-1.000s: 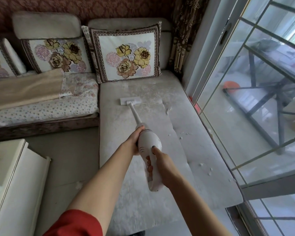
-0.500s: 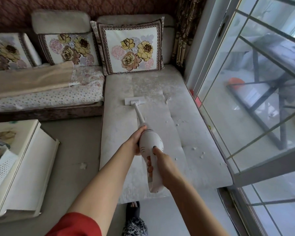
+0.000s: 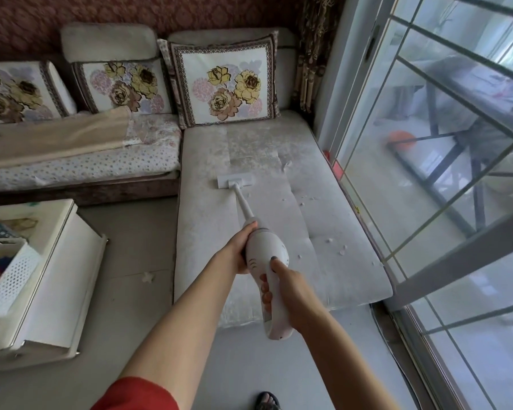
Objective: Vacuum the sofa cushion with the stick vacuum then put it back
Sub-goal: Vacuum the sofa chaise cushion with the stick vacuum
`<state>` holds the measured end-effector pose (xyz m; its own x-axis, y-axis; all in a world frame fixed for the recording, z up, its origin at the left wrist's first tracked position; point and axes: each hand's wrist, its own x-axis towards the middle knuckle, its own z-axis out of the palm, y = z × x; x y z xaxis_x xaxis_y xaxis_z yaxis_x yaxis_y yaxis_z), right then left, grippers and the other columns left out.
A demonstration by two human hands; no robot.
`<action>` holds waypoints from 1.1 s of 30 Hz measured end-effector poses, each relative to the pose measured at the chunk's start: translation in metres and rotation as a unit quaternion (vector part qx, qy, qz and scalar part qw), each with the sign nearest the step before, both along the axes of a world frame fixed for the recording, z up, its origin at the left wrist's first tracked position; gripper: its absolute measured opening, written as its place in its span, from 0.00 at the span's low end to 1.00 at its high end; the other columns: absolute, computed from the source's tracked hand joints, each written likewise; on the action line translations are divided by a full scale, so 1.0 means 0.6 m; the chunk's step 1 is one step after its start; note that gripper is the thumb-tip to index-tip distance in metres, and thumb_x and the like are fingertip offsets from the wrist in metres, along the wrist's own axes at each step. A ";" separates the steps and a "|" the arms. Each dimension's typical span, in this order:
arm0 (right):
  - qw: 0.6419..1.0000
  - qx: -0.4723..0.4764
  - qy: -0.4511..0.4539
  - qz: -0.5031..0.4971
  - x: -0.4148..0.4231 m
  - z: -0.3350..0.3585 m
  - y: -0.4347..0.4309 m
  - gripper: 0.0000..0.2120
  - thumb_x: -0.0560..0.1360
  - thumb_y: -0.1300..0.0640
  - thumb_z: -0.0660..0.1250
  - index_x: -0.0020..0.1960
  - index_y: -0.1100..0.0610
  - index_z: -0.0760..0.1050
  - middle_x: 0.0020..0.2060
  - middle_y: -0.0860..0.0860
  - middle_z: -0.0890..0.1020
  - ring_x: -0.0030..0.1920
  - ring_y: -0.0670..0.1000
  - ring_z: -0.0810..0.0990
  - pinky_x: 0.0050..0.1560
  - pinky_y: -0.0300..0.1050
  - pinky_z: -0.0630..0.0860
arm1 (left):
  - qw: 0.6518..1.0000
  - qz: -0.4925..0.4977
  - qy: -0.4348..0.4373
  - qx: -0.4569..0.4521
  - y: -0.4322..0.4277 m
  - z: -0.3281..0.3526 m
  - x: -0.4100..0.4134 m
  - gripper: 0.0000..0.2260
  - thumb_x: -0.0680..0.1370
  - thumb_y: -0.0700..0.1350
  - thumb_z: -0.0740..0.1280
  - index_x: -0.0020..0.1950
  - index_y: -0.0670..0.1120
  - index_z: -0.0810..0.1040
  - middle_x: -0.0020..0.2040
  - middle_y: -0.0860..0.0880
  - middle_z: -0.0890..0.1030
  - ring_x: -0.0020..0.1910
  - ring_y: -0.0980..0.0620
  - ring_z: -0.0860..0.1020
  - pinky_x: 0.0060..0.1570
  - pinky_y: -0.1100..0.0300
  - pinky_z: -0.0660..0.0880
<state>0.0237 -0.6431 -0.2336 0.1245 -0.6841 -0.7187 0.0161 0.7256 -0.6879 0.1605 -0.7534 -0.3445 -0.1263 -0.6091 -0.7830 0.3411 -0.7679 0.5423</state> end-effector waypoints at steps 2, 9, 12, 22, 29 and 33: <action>1.000 -0.001 0.002 -0.003 -0.001 0.000 0.029 0.19 0.79 0.50 0.58 0.39 0.63 0.74 0.26 0.54 0.74 0.20 0.49 0.72 0.27 0.40 0.70 | 1.000 -0.001 0.000 0.001 0.027 -0.003 -0.003 0.34 0.68 0.67 0.69 0.67 0.47 0.76 0.55 0.41 0.82 0.53 0.41 0.81 0.61 0.47 0.75; 1.000 0.012 -0.019 -0.019 -0.005 -0.013 0.135 0.18 0.80 0.50 0.58 0.40 0.63 0.74 0.26 0.54 0.74 0.20 0.49 0.71 0.27 0.41 0.70 | 1.000 -0.004 0.021 0.007 0.137 -0.001 -0.014 0.30 0.72 0.66 0.66 0.64 0.45 0.76 0.49 0.41 0.82 0.47 0.41 0.81 0.51 0.50 0.77; 1.000 0.001 -0.010 -0.026 -0.010 -0.018 0.181 0.19 0.80 0.50 0.58 0.40 0.64 0.74 0.25 0.54 0.74 0.19 0.49 0.71 0.26 0.40 0.71 | 1.000 -0.007 0.023 0.008 0.184 0.002 -0.023 0.30 0.72 0.66 0.66 0.65 0.45 0.75 0.47 0.41 0.82 0.45 0.42 0.81 0.47 0.52 0.78; 0.999 -0.006 -0.024 -0.041 -0.055 -0.025 0.331 0.19 0.79 0.50 0.59 0.38 0.63 0.74 0.25 0.54 0.74 0.19 0.50 0.71 0.26 0.41 0.68 | 1.000 -0.018 0.016 0.006 0.326 -0.002 -0.070 0.27 0.73 0.65 0.66 0.60 0.45 0.77 0.46 0.41 0.82 0.43 0.43 0.81 0.46 0.53 0.77; 0.999 0.011 -0.022 -0.038 -0.100 -0.020 0.423 0.18 0.79 0.49 0.59 0.40 0.63 0.74 0.27 0.54 0.73 0.20 0.49 0.70 0.27 0.41 0.67 | 1.000 -0.017 0.018 0.014 0.415 -0.006 -0.111 0.34 0.70 0.67 0.68 0.67 0.45 0.75 0.48 0.40 0.82 0.46 0.42 0.81 0.45 0.52 0.78; 0.999 0.018 -0.028 -0.023 -0.124 -0.021 0.468 0.19 0.79 0.48 0.58 0.40 0.62 0.74 0.27 0.53 0.73 0.21 0.49 0.70 0.28 0.41 0.67 | 1.000 -0.011 0.017 0.017 0.464 -0.004 -0.131 0.32 0.69 0.66 0.68 0.64 0.46 0.76 0.50 0.41 0.82 0.49 0.42 0.80 0.52 0.50 0.77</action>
<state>-0.0506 -0.3626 -0.2463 0.1337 -0.6634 -0.7363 0.0879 0.7479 -0.6579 0.0818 -0.4749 -0.3467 -0.1649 -0.5795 -0.7981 0.3419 -0.7926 0.5048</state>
